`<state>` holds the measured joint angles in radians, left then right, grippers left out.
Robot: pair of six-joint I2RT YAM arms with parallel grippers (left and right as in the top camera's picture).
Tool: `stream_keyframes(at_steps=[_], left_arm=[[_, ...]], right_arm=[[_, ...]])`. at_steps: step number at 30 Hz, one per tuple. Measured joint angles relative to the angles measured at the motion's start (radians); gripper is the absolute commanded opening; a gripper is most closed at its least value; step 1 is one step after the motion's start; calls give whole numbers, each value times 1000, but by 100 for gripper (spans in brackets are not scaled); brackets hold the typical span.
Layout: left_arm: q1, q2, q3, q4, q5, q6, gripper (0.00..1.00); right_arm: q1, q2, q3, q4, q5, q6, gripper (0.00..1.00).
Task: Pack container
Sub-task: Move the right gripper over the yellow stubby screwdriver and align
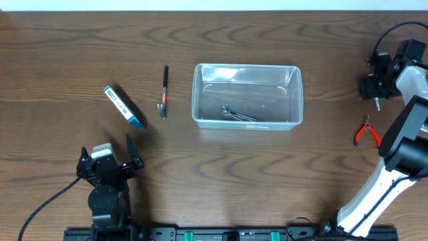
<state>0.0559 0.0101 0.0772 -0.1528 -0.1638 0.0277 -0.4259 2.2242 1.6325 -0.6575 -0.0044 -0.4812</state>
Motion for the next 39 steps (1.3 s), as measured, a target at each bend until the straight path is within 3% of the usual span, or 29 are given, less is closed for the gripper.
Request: stream_keyframes(at_steps=[6,16,20,39], left_arm=[[0,0,0,0,0,0,98],[0,0,0,0,0,0,98],[0,0,0,0,0,0,98],[0,0,0,0,0,0,98]], right_arm=[[1,3,1,-8,-16,3,51],[5,5,3,-23,-25,15,40],[5,5,3,-30,-30,31,28],[18,6,43,-129,-49,73,27]])
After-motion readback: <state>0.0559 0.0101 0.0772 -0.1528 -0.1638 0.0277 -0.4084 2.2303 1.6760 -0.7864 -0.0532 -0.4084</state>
